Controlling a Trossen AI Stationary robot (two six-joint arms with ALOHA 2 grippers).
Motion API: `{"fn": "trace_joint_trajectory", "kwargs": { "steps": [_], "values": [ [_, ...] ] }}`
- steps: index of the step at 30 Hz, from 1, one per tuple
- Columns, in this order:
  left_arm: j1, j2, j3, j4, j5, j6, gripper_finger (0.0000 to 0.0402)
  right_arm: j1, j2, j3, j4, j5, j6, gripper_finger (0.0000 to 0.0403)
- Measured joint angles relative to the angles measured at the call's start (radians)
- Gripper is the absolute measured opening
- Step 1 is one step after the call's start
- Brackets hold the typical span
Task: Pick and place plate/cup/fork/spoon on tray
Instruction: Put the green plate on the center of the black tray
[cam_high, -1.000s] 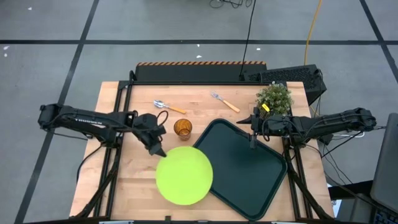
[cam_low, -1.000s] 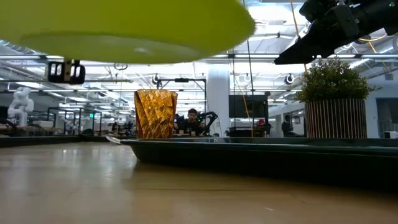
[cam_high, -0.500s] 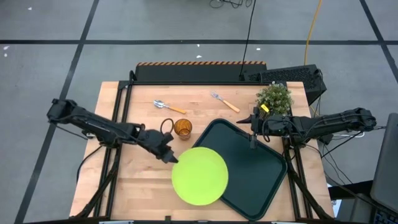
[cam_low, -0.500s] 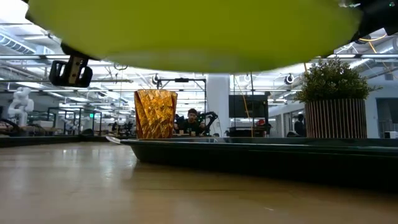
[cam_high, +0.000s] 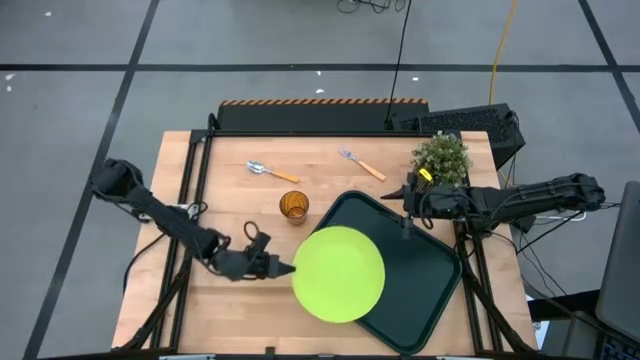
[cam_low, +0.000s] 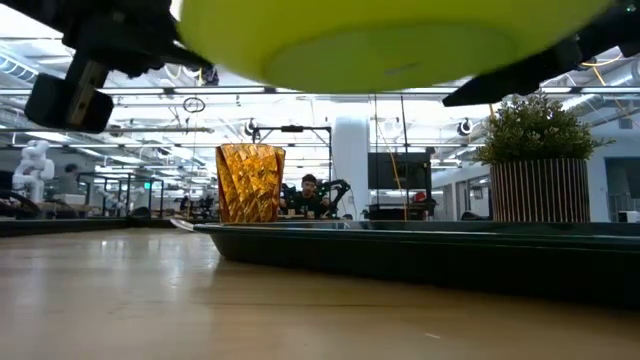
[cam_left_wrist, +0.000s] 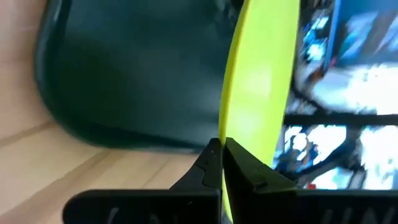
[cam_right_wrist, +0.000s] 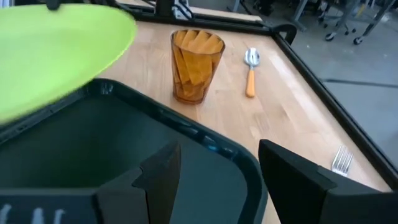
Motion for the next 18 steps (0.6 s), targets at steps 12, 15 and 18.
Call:
{"fn": "trace_joint_trajectory", "kwargs": {
  "steps": [12,15,18],
  "values": [
    [-0.009,0.250,0.196,0.034,-0.079,-0.095,0.0000,0.002,0.000,0.000,0.016,-0.079,0.012,0.0210],
    [0.011,0.292,0.272,0.030,-0.086,-0.086,0.0000,0.002,0.000,0.000,0.014,-0.079,0.009,0.0210],
    [0.024,0.346,0.347,0.004,-0.097,-0.107,0.0000,0.002,0.000,0.000,0.008,-0.079,-0.009,0.0210]
  ]
}}
